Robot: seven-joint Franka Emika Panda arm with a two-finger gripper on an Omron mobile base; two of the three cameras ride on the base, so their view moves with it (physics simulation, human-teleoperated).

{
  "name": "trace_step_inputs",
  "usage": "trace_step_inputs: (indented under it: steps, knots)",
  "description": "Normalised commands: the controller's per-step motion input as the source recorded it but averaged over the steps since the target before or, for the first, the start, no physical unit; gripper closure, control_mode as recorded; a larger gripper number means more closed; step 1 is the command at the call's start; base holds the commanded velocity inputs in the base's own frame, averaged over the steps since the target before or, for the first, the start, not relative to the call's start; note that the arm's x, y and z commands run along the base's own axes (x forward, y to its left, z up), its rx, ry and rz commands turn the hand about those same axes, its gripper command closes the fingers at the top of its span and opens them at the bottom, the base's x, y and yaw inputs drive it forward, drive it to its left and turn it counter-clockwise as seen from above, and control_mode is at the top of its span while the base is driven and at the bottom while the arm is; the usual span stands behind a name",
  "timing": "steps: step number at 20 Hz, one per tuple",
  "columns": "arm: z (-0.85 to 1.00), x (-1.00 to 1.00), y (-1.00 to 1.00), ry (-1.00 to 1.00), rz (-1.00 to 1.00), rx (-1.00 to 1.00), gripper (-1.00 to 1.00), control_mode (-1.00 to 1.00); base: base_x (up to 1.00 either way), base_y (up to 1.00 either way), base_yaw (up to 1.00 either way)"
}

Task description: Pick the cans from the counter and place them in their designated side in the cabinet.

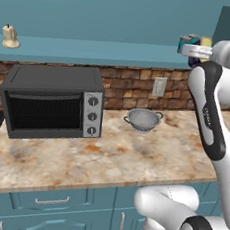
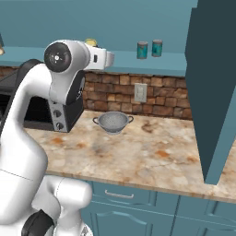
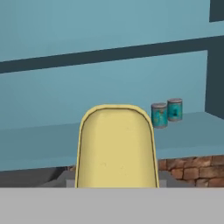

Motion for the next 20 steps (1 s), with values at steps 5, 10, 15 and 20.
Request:
trace_step_inputs:
  steps: [5,10,15,20]
  knots:
    - [0.0,0.27,-0.04,0.0,0.0,-0.03,1.0,-1.0,0.0,0.0,0.0]
    - [0.0,0.26,-0.04,0.0,0.0,-0.02,1.0,-1.0,0.0,0.0,0.0]
    - [0.0,0.23,-0.03,0.02,0.0,-0.01,1.0,-1.0,0.0,0.0,0.0]
    - [0.0,0.2,-0.07,0.03,0.0,-0.01,1.0,-1.0,0.0,0.0,0.0]
